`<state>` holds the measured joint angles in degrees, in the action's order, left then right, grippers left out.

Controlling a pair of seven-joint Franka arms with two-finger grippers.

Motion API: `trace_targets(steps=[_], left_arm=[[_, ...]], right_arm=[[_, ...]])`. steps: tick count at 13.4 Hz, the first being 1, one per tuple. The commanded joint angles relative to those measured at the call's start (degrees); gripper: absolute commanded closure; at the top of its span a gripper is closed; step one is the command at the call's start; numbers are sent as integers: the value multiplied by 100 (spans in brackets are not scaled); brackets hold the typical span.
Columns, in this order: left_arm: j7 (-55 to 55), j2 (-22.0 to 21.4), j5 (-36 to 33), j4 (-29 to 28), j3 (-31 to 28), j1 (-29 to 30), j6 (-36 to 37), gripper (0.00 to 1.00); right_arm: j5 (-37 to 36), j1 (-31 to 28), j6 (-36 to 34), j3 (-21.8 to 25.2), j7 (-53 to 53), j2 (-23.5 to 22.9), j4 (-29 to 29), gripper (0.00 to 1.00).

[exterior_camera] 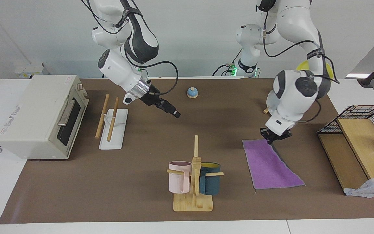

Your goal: Fold towel and hang on rack

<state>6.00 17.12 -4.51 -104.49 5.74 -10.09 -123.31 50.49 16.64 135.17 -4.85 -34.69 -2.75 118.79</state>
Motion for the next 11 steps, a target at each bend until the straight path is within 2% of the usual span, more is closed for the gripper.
trace_targets(steps=[1,4,6,7,8,11], left_arm=[[907,106,-365,-746,-108,-449,-928,100],[1525,125,-392,-863,-82,-476,-1108,100],[1580,125,-392,-828,-81,-476,-1099,100],[1545,107,-392,-819,-81,-476,-1064,97],[1527,29,-384,-828,-73,-468,-985,1],[1300,-340,79,-618,-64,-188,-309,0]], right_arm=[[119,6,124,-16,-64,11,48,0],[119,102,141,-7,-64,11,39,0],[119,129,281,-16,-116,11,48,0],[119,199,308,-7,-230,3,48,0],[119,225,369,-16,-266,3,48,0],[119,234,405,-16,-275,-6,48,0]])
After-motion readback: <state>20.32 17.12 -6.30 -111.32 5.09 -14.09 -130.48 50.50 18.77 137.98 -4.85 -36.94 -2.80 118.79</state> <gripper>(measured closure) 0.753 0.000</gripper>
